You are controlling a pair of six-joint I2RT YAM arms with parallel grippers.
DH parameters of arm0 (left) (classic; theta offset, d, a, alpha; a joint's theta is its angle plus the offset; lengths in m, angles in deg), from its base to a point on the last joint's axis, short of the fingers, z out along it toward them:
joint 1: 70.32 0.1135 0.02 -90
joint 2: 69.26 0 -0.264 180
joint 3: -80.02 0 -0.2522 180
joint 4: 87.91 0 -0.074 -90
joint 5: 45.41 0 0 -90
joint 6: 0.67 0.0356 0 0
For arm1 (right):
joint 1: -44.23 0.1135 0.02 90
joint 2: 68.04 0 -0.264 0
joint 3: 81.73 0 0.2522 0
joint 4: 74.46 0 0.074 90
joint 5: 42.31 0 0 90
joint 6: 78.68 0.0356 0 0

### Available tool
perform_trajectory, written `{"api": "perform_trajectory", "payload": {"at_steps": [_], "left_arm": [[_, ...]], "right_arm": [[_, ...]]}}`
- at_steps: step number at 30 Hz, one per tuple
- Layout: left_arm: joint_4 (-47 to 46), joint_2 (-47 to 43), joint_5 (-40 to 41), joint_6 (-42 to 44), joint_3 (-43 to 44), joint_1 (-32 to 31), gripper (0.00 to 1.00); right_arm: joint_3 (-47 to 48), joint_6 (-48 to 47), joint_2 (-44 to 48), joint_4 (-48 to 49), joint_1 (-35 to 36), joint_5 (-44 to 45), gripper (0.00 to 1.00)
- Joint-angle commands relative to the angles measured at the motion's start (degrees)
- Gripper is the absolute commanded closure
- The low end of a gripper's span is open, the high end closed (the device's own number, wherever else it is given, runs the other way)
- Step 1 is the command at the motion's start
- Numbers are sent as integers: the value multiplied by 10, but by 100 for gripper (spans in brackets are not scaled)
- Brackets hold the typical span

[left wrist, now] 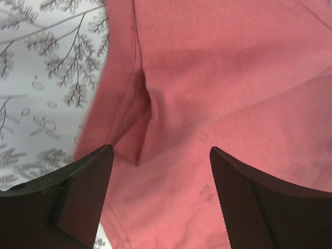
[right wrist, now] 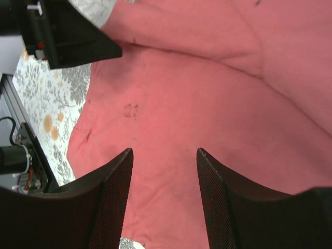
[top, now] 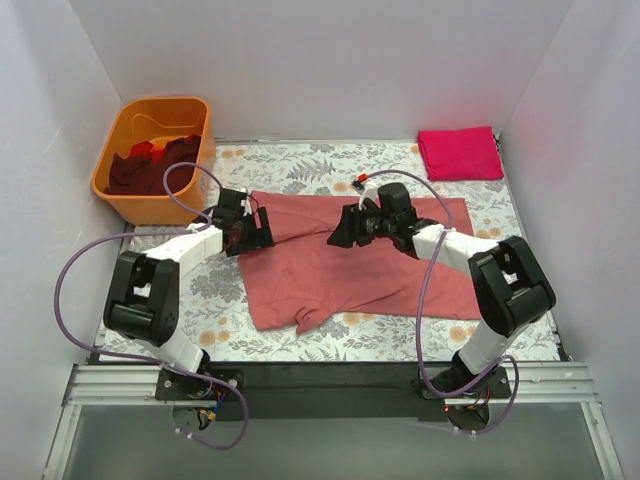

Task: Fold and stack the t-shirts
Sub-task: Fold the tshirt

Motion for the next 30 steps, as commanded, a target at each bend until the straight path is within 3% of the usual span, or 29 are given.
{"api": "perform_trajectory", "payload": {"at_steps": [1, 6, 7, 10, 15, 30], "left_arm": [[-27, 27, 36, 29, 32, -11, 27], [-22, 49, 38, 46, 60, -32, 50], [-20, 47, 37, 47, 65, -35, 60], [-9, 48, 34, 46, 98, -41, 78], [18, 72, -2, 42, 183, -41, 100], [48, 273, -8, 10, 408, -26, 100]], "right_arm": [[25, -16, -19, 46, 19, -4, 41], [34, -21, -46, 57, 34, -10, 42], [37, -30, -51, 58, 36, -9, 42], [47, -44, -64, 57, 41, -7, 42], [77, -76, -89, 56, 44, 5, 45], [219, -158, -203, 54, 92, 94, 64]]}}
